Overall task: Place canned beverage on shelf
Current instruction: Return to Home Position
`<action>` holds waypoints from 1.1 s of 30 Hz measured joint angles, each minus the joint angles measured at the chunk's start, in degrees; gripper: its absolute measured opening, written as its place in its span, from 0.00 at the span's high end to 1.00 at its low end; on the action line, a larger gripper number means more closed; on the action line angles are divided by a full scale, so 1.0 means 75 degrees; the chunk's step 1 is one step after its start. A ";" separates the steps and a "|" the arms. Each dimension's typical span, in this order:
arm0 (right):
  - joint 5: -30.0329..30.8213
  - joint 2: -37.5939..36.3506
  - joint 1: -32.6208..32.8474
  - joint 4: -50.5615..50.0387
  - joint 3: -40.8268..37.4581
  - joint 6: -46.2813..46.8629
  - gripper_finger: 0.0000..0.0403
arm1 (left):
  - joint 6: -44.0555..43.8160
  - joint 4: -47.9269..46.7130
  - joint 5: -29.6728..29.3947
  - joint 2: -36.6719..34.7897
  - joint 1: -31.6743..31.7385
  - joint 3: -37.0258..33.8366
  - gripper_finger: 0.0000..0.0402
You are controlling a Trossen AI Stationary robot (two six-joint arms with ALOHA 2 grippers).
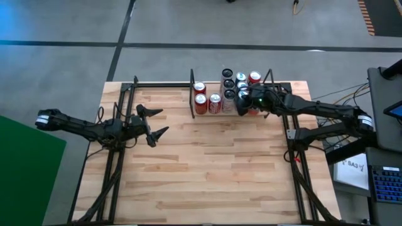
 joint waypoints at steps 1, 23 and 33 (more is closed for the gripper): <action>0.0000 0.0050 -0.0002 0.0000 -0.0002 0.0000 0.98 | 0.0003 -0.0001 0.0000 -0.0002 0.0000 0.0000 0.03; -0.0006 -0.0200 -0.0002 -0.0244 -0.0013 -0.0396 0.98 | 0.0003 0.0000 0.0000 0.0000 0.0000 0.0000 0.03; -0.0012 0.0018 -0.0037 0.0061 -0.0013 -0.0339 0.98 | 0.0003 0.0000 0.0000 0.0001 0.0000 0.0000 0.03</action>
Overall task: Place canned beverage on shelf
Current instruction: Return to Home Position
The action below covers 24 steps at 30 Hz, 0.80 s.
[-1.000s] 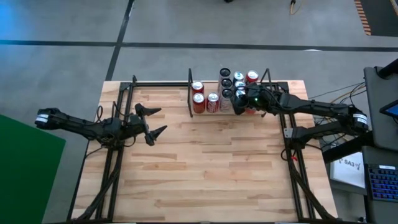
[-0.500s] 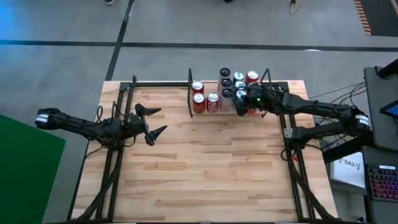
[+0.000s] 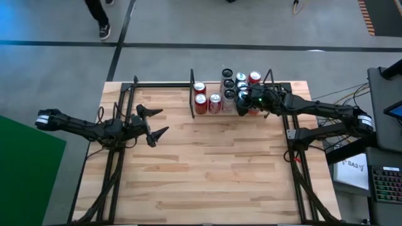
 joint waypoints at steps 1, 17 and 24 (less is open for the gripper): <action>-0.0002 0.0014 0.0000 -0.0001 0.0000 0.0004 0.98 | 0.0000 0.0000 0.0000 -0.0002 0.0000 0.0000 0.03; -0.0452 0.0054 0.0003 -0.0065 0.0000 -0.0066 0.98 | 0.0003 -0.0003 0.0000 0.0000 0.0000 0.0000 0.03; -0.0435 0.0042 0.0000 -0.0422 0.0078 -0.0309 0.98 | 0.0003 -0.0003 0.0000 -0.0002 0.0000 0.0000 0.03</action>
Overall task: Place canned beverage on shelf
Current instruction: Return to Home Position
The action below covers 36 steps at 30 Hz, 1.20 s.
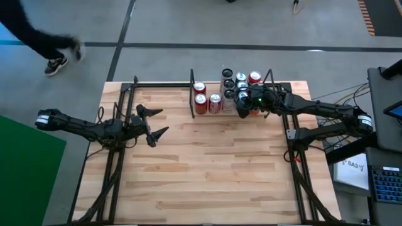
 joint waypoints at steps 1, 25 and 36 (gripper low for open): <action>-0.0005 0.0000 0.0000 -0.0020 0.0022 -0.0134 0.98 | 0.0000 -0.0003 0.0000 0.0001 0.0000 0.0000 0.03; -0.0050 -0.0889 0.1246 0.0284 0.0362 -0.1236 0.98 | -0.0234 0.0188 0.0601 0.0001 -0.0029 0.0001 0.03; -0.1140 -0.2354 0.2372 0.1949 -0.1123 -0.2260 0.98 | 0.0116 -0.0611 0.0813 -0.0338 -0.0015 -0.0006 0.03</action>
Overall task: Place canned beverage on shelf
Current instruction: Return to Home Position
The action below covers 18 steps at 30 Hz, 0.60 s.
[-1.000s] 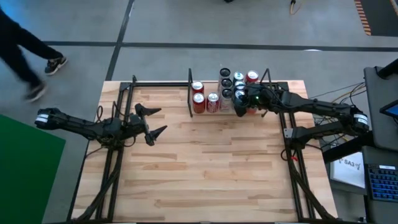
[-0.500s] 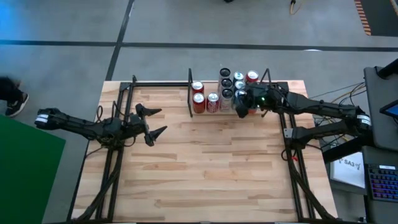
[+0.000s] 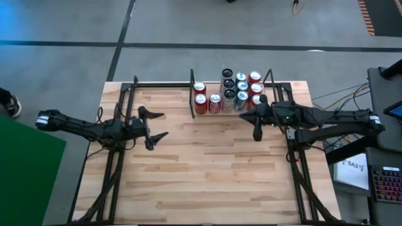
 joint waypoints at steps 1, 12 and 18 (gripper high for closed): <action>-0.0042 -0.0130 0.0000 0.0135 -0.0156 -0.0009 0.98 | -0.0009 -0.0082 0.0000 -0.0080 0.0001 0.0000 0.03; -0.0303 -0.1801 0.0000 0.0950 -0.1692 -0.0117 0.98 | -0.0225 -0.0794 0.0000 -0.1053 0.0002 -0.0219 0.03; -0.0305 -0.2635 0.0000 0.1055 -0.2346 -0.0114 0.98 | -0.0326 -0.1037 0.0000 -0.1293 0.0000 -0.0256 0.03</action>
